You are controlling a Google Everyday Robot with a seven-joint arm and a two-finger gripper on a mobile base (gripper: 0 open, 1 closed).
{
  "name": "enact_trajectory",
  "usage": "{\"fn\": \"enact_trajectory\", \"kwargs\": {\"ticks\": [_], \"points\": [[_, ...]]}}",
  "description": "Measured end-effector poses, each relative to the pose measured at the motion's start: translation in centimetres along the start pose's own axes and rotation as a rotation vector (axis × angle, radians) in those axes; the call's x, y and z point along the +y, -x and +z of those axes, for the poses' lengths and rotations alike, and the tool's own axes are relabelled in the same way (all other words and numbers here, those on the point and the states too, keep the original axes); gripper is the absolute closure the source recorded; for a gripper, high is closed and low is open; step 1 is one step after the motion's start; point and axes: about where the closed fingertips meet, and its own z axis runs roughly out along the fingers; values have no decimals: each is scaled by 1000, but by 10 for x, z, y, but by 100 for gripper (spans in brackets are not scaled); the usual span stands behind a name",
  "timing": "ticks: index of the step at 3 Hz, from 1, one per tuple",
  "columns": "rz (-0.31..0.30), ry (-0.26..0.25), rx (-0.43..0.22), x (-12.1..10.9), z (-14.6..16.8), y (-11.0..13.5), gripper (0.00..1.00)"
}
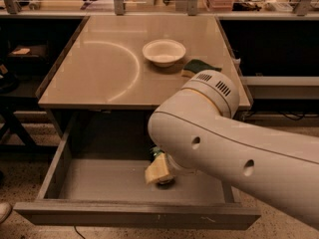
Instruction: Place green can into top drawer
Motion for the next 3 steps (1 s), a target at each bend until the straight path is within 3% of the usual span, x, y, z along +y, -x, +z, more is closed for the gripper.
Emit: {"fn": "enact_trajectory", "kwargs": {"ticks": [1,2,3], "points": [[0,0,0,0,0,0,0],[128,-71,-24,-56,-36,-10,0],[368,-194,-86,-156,-119,-32,0]]}}
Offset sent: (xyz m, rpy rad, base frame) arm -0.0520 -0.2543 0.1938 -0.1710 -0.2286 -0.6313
